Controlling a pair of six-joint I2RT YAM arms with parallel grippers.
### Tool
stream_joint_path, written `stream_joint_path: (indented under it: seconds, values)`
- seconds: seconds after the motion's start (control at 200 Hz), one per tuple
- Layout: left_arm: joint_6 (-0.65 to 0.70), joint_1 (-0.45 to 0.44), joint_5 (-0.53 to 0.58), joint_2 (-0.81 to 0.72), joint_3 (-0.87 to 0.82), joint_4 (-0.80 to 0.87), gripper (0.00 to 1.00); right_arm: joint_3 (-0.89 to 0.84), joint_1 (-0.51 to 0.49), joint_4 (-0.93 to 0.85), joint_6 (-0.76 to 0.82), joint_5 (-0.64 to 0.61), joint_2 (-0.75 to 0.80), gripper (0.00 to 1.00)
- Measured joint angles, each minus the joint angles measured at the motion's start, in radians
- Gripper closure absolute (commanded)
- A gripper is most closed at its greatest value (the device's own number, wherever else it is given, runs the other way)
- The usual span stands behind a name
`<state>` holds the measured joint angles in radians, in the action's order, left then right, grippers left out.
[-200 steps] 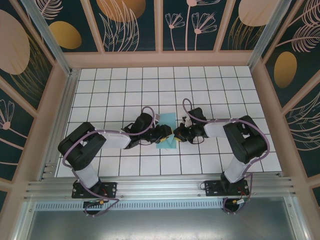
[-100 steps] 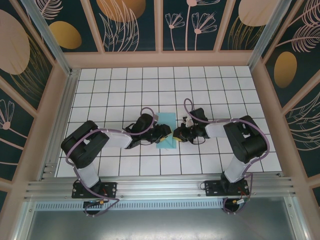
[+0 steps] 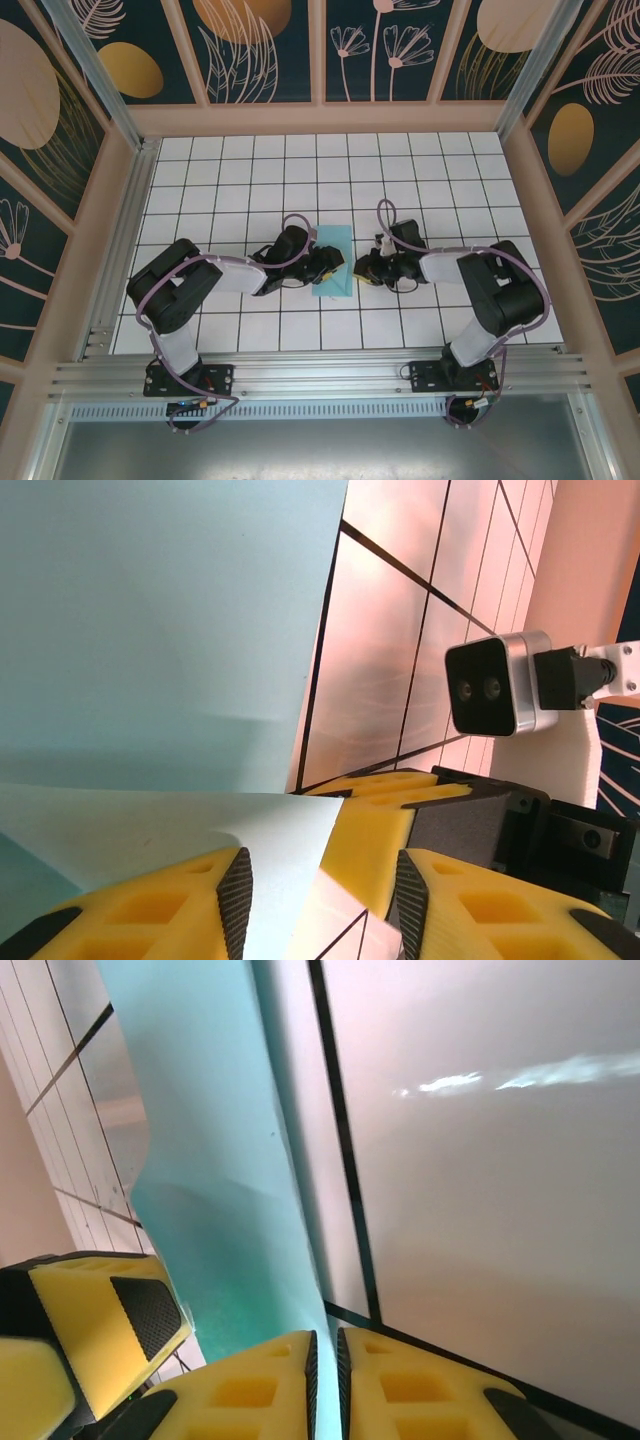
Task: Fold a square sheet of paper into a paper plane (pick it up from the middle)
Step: Fold the triangle a second time at the center of the table.
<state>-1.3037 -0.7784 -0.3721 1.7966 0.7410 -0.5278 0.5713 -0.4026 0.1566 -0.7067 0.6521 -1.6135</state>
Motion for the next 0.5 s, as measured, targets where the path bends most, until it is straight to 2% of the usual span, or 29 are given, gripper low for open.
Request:
stream_joint_path:
  seconds: [0.085, 0.27, 0.5]
  values:
    - [0.000, 0.000, 0.000, 0.000, 0.000, 0.000, 0.58, -0.008, 0.009, -0.002, 0.014, -0.006, 0.031, 0.83]
    - [0.000, 0.000, 0.000, 0.004, 0.000, 0.000, 0.57, -0.006, 0.009, -0.003, 0.050, -0.003, 0.059, 0.73]
    - [0.000, 0.000, 0.000, 0.005, 0.000, 0.000, 0.61, 0.016, 0.006, -0.006, 0.078, 0.005, 0.050, 0.72]
